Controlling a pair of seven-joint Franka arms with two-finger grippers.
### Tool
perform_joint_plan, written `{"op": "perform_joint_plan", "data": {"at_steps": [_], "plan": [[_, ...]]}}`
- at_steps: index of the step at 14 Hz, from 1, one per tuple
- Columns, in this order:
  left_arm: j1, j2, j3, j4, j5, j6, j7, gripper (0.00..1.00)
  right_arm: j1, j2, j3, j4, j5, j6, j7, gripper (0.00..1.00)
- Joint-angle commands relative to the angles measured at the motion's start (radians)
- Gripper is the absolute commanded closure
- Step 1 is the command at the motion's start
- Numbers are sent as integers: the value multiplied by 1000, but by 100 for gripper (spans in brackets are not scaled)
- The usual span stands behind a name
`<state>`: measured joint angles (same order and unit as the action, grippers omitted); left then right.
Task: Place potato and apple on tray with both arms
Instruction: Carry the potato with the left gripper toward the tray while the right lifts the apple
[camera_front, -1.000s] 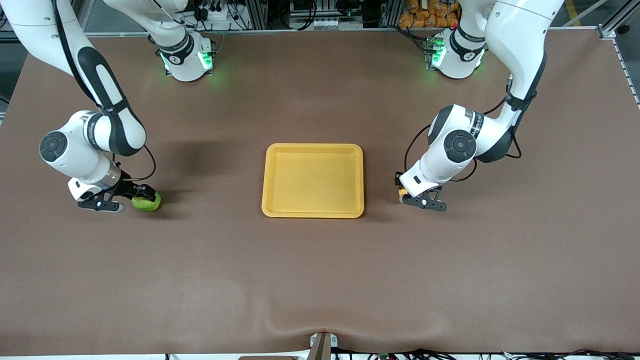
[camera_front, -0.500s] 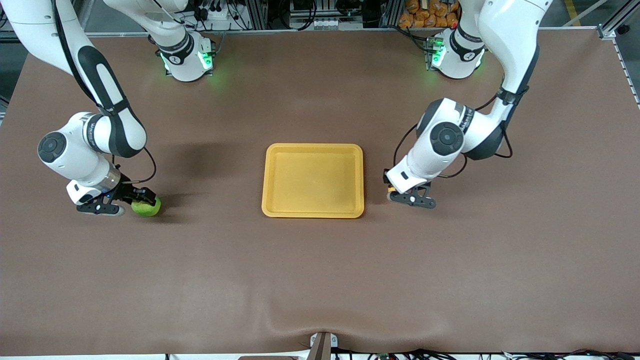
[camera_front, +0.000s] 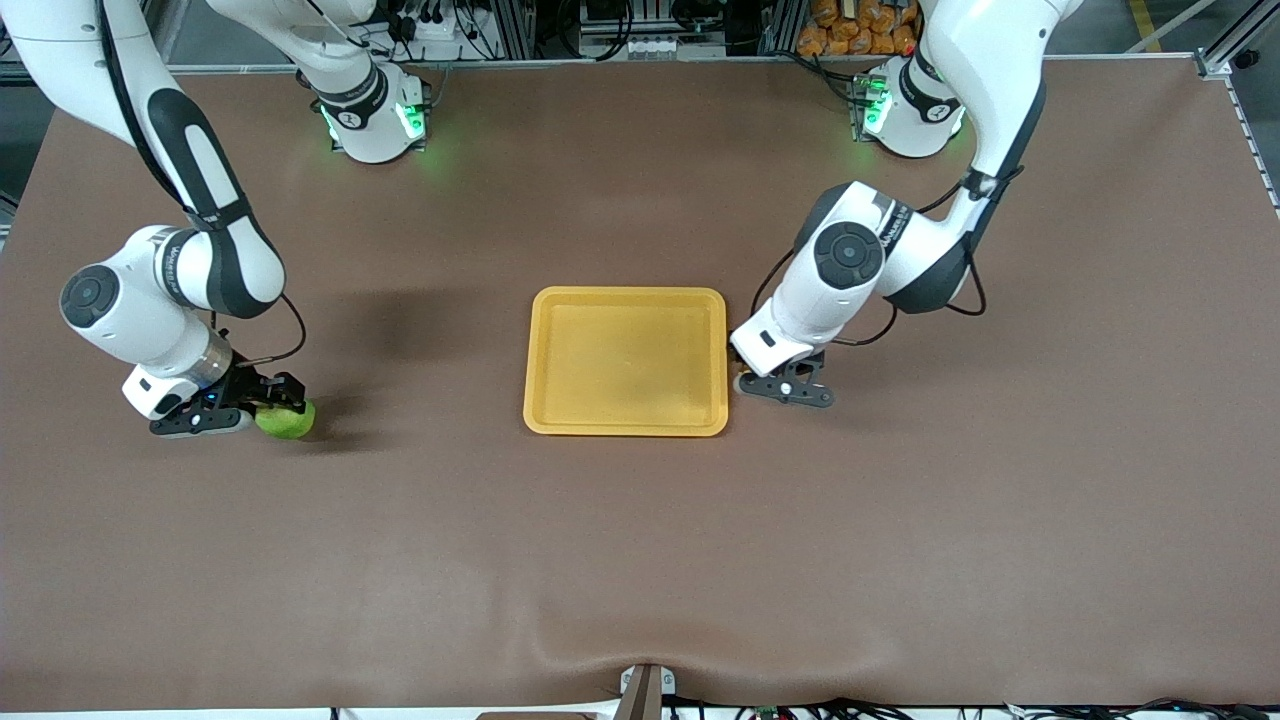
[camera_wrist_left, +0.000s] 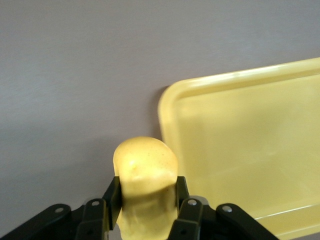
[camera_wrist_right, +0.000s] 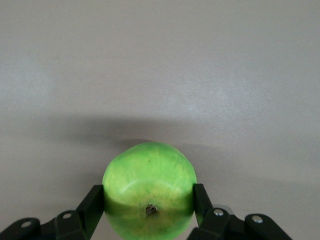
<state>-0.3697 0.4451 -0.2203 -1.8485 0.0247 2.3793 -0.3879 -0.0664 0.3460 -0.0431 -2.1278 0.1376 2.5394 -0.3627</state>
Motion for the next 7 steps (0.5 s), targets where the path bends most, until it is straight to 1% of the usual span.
{"op": "perform_joint_plan", "data": {"at_steps": [1,3,5,7], "plan": [[-37,78,5,113,-2,-23,-22,97,-18,-15,0,84,17,-123,-94,100],[-57,112,5,150,12,-23,-29,97,-23,-15,0,112,16,-165,-133,100],[-63,145,4,185,12,-23,-43,98,-26,-15,-1,134,14,-165,-317,100],[-96,171,12,209,14,-23,-87,98,-30,-13,0,146,16,-168,-404,100]]}}
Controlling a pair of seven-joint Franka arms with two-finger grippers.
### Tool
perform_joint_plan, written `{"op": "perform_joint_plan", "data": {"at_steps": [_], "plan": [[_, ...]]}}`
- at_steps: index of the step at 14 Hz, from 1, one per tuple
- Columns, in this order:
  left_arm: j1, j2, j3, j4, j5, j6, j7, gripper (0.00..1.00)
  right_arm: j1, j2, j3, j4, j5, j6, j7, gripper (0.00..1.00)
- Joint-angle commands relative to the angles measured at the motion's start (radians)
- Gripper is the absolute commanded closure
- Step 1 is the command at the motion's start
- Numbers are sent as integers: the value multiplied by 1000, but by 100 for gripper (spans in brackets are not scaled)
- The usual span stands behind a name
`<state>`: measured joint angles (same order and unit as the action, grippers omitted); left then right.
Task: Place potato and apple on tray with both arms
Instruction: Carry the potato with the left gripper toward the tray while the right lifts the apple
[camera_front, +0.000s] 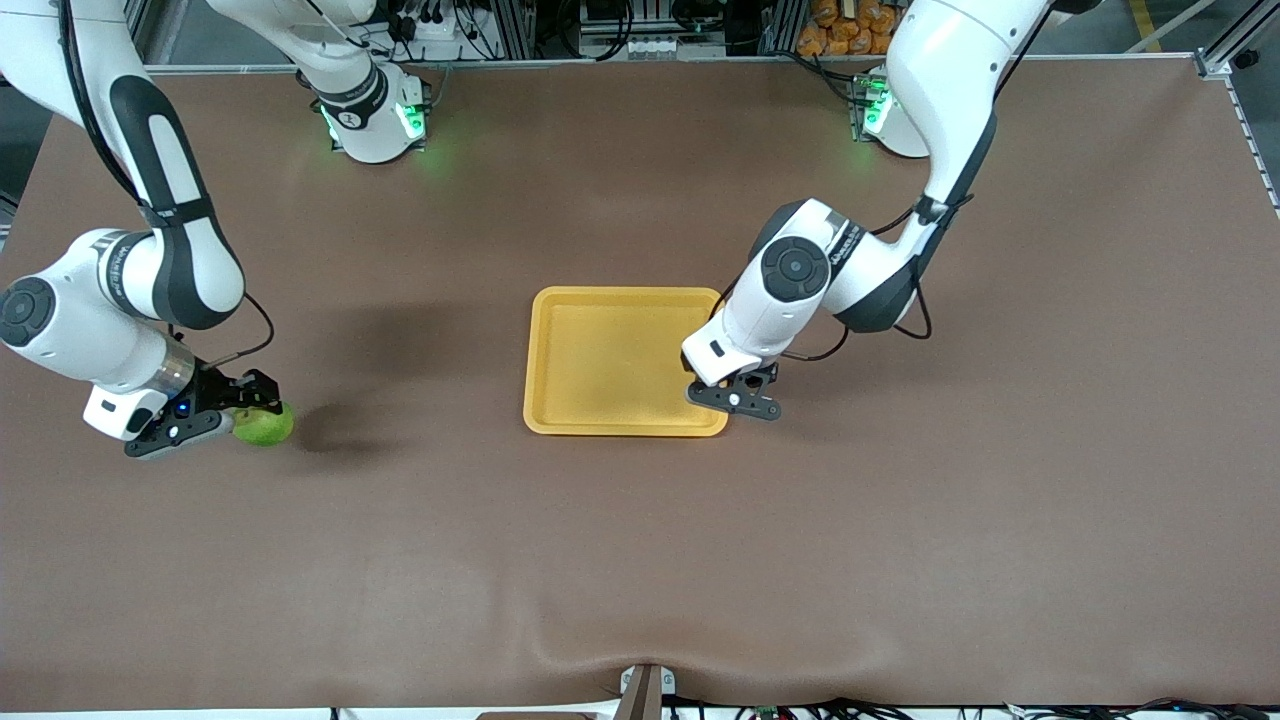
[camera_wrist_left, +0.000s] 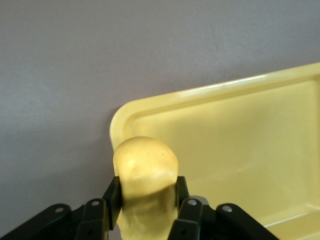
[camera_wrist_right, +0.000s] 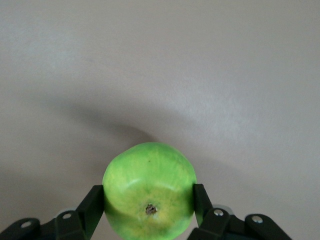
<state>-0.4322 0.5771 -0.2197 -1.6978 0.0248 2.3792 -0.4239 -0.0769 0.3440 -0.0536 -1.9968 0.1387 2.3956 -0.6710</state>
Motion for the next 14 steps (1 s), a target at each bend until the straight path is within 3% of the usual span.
{"op": "perform_joint_plan", "data": {"at_steps": [1,7,14], "plan": [[-45,50,14,64,14,-23,-76,98,-15,-16,11,15,13,-36,-117,100],[-74,115,16,107,89,-22,-202,97,86,-8,60,82,24,-55,-257,100],[-74,138,16,109,133,-21,-216,92,233,-11,89,37,61,-118,-315,100]]}}
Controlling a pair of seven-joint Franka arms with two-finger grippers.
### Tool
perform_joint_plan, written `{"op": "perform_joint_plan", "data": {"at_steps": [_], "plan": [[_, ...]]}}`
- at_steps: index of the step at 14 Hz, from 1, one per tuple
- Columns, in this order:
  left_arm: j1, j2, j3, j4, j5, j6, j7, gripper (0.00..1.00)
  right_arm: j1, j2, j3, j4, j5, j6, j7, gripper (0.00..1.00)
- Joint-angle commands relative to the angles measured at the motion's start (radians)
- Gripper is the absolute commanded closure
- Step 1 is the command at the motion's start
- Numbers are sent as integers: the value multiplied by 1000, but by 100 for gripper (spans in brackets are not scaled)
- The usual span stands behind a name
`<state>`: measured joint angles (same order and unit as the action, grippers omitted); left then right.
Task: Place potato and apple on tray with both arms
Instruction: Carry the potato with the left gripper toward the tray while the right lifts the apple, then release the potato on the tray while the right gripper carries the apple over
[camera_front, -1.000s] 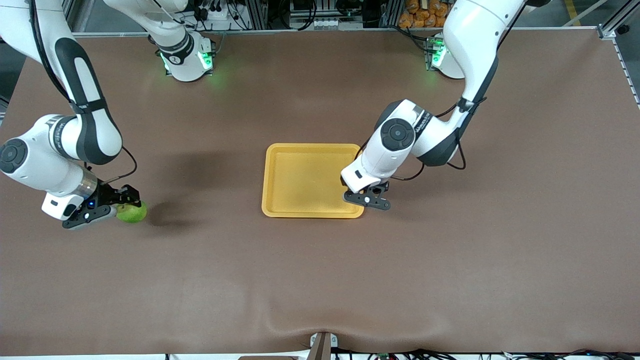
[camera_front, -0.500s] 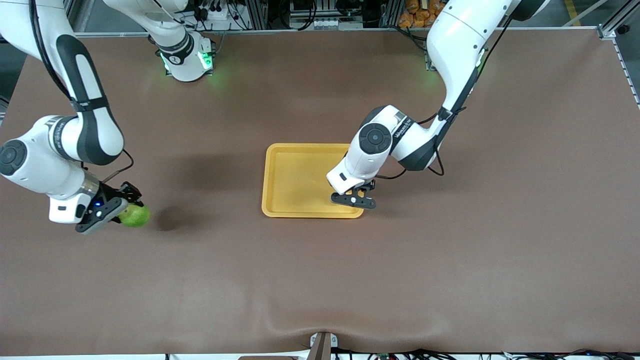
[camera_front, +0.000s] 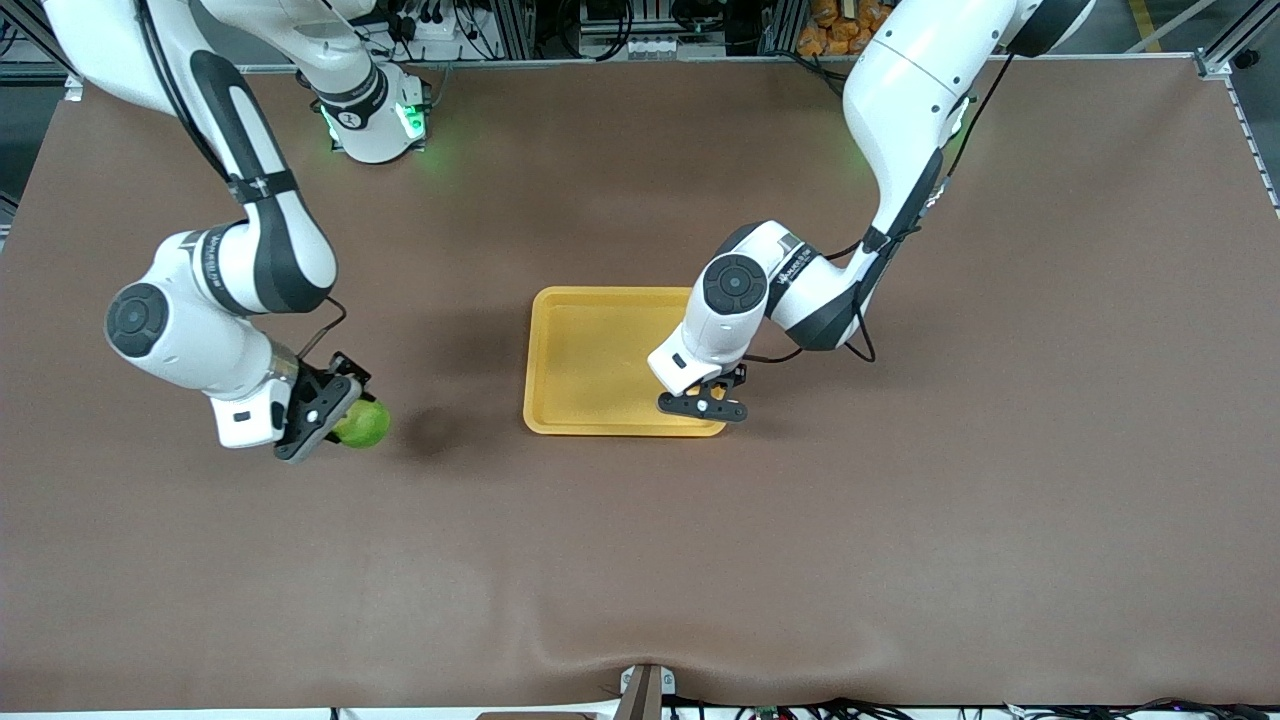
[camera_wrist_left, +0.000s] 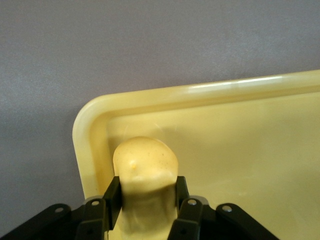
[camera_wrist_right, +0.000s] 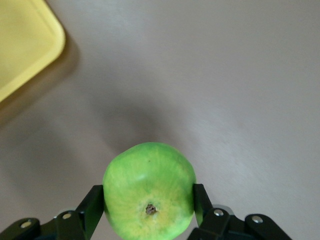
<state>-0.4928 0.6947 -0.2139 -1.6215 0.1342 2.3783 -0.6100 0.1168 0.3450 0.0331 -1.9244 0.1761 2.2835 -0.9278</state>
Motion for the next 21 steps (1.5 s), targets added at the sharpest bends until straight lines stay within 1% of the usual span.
{"op": "perform_joint_plan", "data": {"at_steps": [1,3,5,7,8,9,10,11,13,15,18,21], "plan": [[-13,22,10,31,24,-21,-31,91,62,-17,2,-56,23,-4,-93,100],[-13,31,10,32,24,-21,-42,84,90,-21,7,-56,23,-7,-166,100],[-15,35,10,31,24,-18,-51,79,96,-20,53,-57,23,-4,-235,100],[-15,42,10,32,24,-13,-51,70,98,-18,103,-56,23,2,-270,100],[-15,42,10,31,25,-11,-53,57,98,-18,140,-53,23,5,-272,100],[-13,42,10,32,24,-10,-53,41,98,-17,171,-53,22,22,-275,100],[-13,42,10,32,24,-10,-51,7,107,-15,191,-56,20,59,-284,100],[-10,40,10,32,25,-10,-45,0,128,-11,195,-56,20,86,-313,100],[-12,29,10,32,25,-11,-51,0,162,6,197,-54,20,128,-347,100],[3,-18,10,31,25,-24,-50,0,187,26,197,-54,20,143,-347,100],[49,-108,8,32,27,-138,-39,0,230,58,195,-56,20,194,-350,100],[108,-208,1,32,13,-256,-17,0,251,75,195,-57,14,195,-350,100]]}}
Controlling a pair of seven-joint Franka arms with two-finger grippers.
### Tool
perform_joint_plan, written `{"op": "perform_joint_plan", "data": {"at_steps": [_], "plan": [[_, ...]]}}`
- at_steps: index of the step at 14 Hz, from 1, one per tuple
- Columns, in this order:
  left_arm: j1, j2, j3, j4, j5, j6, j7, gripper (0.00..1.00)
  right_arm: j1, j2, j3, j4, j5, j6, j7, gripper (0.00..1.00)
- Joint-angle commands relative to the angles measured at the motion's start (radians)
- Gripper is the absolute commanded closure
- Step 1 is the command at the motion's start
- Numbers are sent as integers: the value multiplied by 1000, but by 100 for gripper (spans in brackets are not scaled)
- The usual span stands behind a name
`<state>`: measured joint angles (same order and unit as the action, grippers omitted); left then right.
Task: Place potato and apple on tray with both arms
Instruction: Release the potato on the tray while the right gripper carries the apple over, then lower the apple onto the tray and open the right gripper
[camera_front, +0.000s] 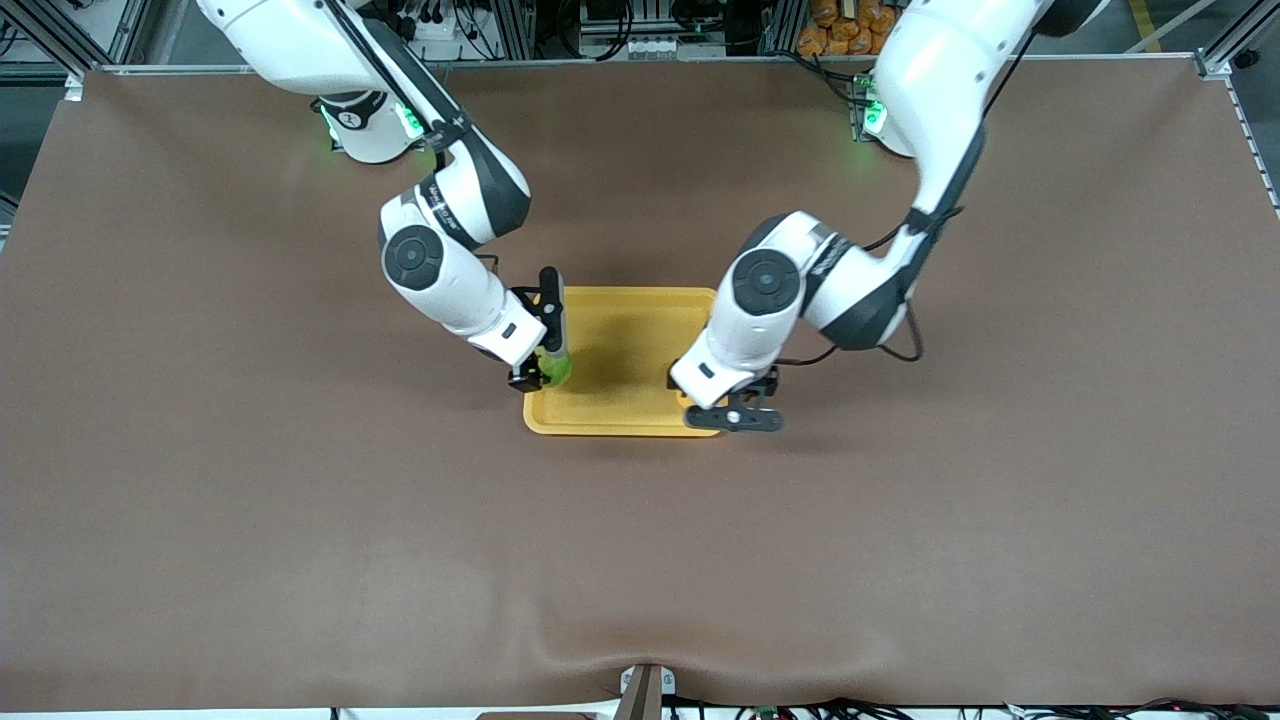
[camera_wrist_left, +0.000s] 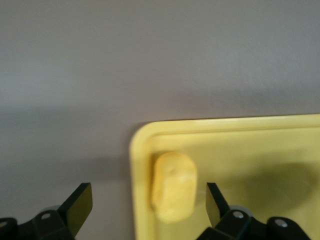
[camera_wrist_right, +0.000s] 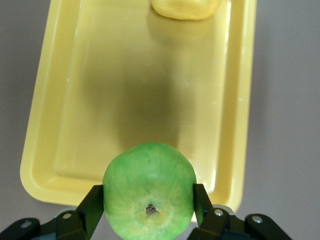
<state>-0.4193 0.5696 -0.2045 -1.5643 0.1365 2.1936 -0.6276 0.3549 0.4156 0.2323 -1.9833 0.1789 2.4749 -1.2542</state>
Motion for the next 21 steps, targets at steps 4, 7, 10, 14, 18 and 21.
{"op": "perform_joint_plan", "data": {"at_steps": [4,7,10,14,18,21], "plan": [[131,-212,-10,-25,9,-198,5,0,16,41,-4,-3,11,-5,-21,100],[210,-293,-12,-25,8,-276,100,0,33,55,-4,-2,11,-5,-11,100],[275,-362,-12,-25,6,-351,196,0,45,57,-4,-3,11,-2,-8,100],[350,-438,-7,-25,-41,-437,301,0,41,71,-5,-2,10,-5,-23,0],[461,-513,-7,-28,-51,-486,518,0,29,65,-5,-2,10,-13,-25,0],[481,-550,-4,-26,-51,-549,525,0,-8,39,-5,20,10,-121,-25,0]]}}
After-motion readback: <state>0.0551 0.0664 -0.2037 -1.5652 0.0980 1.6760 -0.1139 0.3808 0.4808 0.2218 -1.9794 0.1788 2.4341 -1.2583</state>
